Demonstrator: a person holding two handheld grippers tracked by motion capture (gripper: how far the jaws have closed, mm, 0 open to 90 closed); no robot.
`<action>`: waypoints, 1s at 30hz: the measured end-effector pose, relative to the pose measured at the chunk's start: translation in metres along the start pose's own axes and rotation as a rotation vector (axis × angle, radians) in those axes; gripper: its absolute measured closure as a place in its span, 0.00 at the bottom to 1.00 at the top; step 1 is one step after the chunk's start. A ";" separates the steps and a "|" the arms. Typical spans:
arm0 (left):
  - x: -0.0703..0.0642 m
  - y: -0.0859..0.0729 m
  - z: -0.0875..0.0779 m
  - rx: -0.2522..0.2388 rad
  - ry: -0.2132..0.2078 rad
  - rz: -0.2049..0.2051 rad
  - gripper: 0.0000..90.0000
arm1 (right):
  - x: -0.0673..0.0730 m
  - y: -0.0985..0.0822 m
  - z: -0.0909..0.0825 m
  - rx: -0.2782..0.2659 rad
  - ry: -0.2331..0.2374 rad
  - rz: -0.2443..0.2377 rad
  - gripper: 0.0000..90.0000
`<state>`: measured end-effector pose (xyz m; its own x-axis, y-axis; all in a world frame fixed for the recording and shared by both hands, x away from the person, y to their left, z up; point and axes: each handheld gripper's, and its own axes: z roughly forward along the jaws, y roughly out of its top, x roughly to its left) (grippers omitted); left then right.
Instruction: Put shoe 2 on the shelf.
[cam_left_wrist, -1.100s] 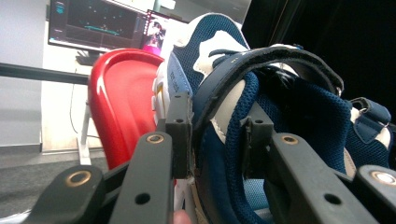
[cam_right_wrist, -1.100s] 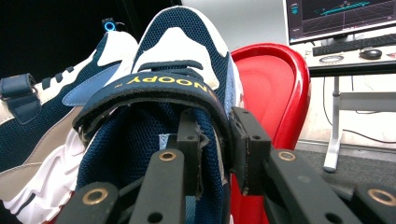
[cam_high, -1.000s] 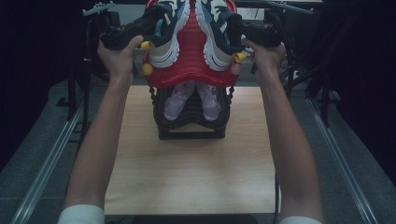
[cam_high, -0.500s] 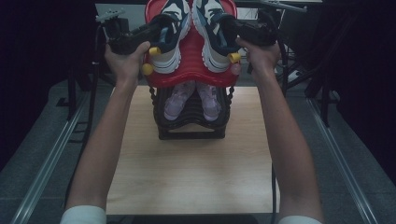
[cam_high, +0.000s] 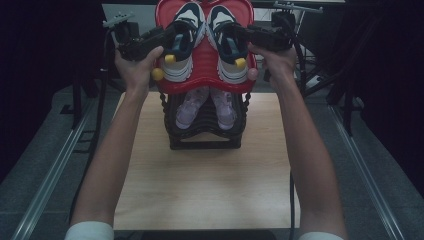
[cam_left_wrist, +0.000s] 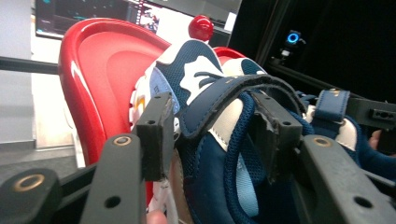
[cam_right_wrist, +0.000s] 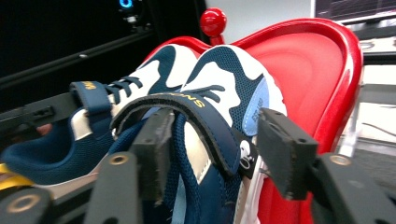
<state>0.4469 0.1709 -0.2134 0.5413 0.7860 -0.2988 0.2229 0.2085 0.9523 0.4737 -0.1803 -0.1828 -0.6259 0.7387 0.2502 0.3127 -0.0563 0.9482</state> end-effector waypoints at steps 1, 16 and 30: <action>0.000 0.000 -0.001 -0.005 -0.003 -0.002 0.56 | -0.002 0.000 -0.002 -0.005 0.015 0.009 0.49; 0.011 0.000 -0.021 -0.021 -0.046 -0.056 0.54 | -0.006 -0.007 -0.024 -0.100 0.086 0.022 0.49; 0.028 -0.010 -0.055 -0.030 -0.064 -0.072 0.46 | -0.018 -0.026 -0.056 -0.178 0.123 0.035 0.49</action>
<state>0.4152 0.2223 -0.2281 0.5758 0.7298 -0.3686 0.2391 0.2809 0.9295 0.4370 -0.2293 -0.2010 -0.7024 0.6477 0.2953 0.2113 -0.2064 0.9554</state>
